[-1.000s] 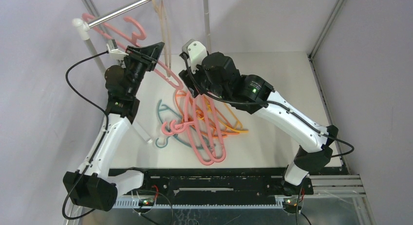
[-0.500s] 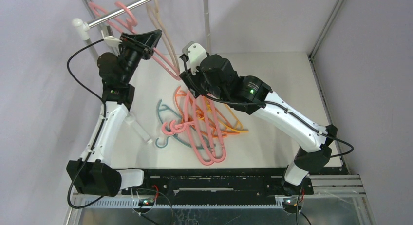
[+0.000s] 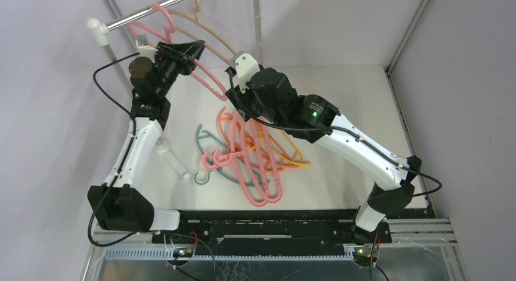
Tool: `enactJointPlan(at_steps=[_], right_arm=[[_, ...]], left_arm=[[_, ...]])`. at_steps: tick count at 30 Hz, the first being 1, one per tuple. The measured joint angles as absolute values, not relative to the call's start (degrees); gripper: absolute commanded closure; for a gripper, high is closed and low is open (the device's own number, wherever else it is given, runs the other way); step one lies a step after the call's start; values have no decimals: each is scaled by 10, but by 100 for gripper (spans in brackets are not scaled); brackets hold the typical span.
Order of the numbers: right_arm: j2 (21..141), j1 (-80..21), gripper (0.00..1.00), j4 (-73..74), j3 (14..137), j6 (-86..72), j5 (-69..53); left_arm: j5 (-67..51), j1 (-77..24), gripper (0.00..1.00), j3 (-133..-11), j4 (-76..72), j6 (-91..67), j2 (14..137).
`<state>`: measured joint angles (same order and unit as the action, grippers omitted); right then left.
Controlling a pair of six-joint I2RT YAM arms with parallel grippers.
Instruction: Organize the hangers
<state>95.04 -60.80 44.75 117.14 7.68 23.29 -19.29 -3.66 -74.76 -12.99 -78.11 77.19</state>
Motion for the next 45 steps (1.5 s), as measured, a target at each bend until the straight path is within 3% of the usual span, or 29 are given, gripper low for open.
enactJointPlan(at_steps=[15, 19, 26, 30, 36, 39, 45], right_arm=[[946, -604, 31, 450, 1156, 87, 244], [946, -604, 31, 451, 1156, 89, 243], [946, -597, 31, 457, 1156, 92, 242], [946, -589, 31, 458, 1153, 91, 238], [946, -576, 28, 461, 1139, 91, 232], [946, -573, 23, 460, 1134, 91, 232], [941, -569, 16, 460, 1121, 91, 234]], left_arm=[[-195, -27, 87, -797, -150, -852, 825], [-191, -26, 73, -806, -147, -870, 832], [-180, -26, 65, -866, -104, -886, 858], [-182, -25, 54, -871, -93, -892, 870], [-187, -25, 24, -872, -74, -885, 873], [-195, -25, 3, -872, -66, -869, 873], [-202, -25, 1, -872, -48, -830, 869]])
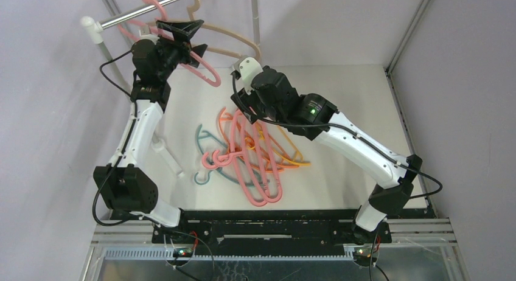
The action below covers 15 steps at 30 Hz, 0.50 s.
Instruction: Organize the hangers
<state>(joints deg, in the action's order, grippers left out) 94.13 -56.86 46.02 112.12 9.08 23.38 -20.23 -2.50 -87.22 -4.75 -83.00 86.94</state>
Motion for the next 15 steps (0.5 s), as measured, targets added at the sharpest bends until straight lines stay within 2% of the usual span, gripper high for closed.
enactJointPlan(at_steps=[3, 7, 15], right_arm=[[931, -566, 12, 460, 1107, 91, 234], [916, -566, 1, 460, 1099, 87, 234], [893, -566, 0, 454, 1091, 76, 214]], left_arm=[[-202, -25, 0, -871, -23, -802, 853], [-202, -24, 0, -862, 4, -757, 814], [-168, -24, 0, -829, 95, -634, 726]])
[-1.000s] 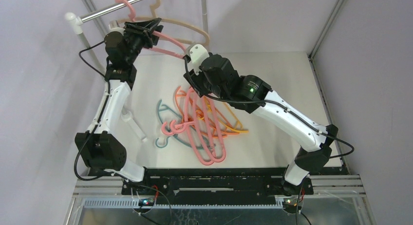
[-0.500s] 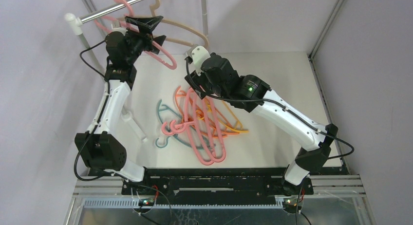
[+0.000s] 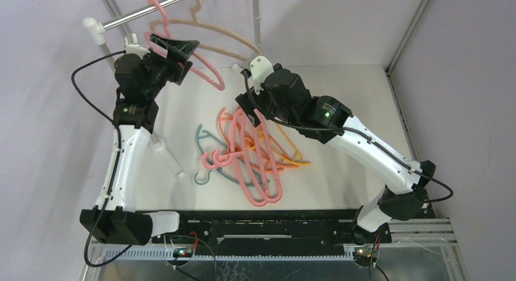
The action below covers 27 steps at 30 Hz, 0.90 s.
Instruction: Organize the hangers
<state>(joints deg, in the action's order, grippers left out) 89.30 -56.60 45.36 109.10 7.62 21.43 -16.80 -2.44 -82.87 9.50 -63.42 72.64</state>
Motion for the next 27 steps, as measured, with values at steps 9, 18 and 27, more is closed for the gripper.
enactJointPlan(at_steps=[9, 18, 27], right_arm=[[888, -566, 0, 454, 1080, 61, 193], [877, -566, 1, 450, 1068, 58, 194], [862, -561, 8, 431, 1049, 58, 209]], left_arm=[[-90, -24, 1, -757, 170, -533, 649], [-10, -24, 7, -740, 181, -458, 573], [43, -24, 17, -742, 177, -423, 575]])
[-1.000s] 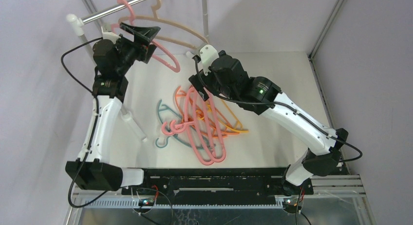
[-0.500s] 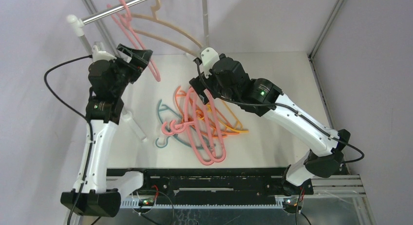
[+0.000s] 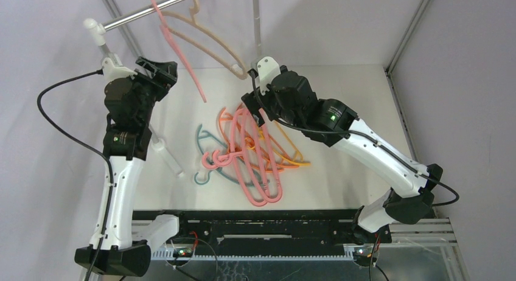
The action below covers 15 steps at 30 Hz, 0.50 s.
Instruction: Organize the hangers
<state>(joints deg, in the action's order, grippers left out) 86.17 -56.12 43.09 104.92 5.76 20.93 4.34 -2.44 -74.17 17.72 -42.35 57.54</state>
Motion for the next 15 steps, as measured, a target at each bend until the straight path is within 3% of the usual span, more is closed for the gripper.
enactJointPlan(at_steps=[6, 15], right_arm=[[860, -539, 21, 430, 1049, 55, 207], [856, -443, 17, 439, 1041, 6, 165]], left_arm=[[57, -24, 18, -764, 168, -420, 616], [58, -24, 18, -789, 167, -408, 636]])
